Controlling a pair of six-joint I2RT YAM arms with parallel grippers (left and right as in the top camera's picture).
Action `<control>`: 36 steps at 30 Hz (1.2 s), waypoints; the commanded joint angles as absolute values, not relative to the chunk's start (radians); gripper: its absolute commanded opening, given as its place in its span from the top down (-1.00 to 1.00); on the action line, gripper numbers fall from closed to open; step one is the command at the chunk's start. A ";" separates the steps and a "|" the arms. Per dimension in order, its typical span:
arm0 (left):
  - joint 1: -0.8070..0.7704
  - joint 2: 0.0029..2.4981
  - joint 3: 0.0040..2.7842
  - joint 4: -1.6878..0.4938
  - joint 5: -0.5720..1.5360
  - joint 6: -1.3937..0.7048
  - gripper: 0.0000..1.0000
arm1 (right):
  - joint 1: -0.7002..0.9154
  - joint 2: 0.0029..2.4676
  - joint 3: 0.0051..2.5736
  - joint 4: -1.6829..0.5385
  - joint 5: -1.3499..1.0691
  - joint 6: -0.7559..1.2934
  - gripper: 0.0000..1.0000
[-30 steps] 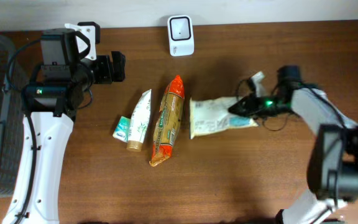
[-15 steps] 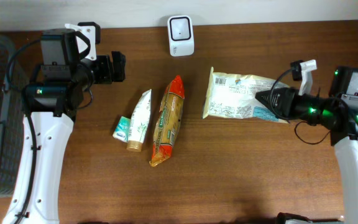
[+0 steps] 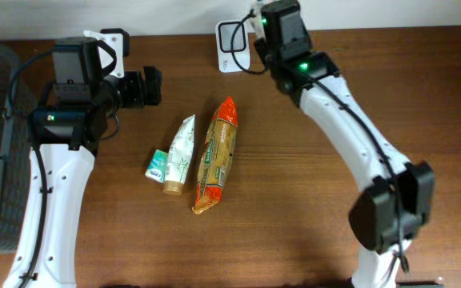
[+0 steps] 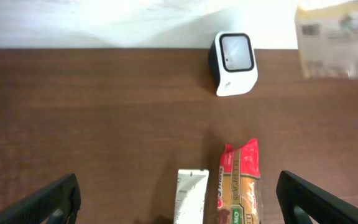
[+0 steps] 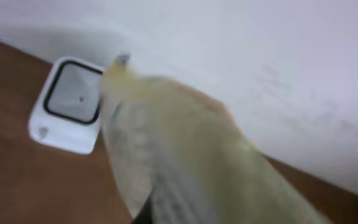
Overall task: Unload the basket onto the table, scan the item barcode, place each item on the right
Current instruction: 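Hold the snack bag up to the scanner, then drop it at right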
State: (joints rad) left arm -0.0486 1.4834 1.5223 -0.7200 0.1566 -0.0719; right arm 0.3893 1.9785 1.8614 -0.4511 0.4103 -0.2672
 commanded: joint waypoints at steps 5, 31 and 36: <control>-0.050 1.481 1.528 -0.720 0.157 -0.078 -0.98 | 0.393 2.181 1.885 0.029 0.478 -0.786 0.92; -0.050 1.481 1.528 -0.720 0.157 -0.078 -0.98 | 0.429 1.953 1.884 -0.202 0.288 -0.682 0.92; -0.050 1.481 1.528 -0.720 0.157 -0.078 -0.98 | 0.221 1.556 1.884 -0.691 0.069 0.097 0.92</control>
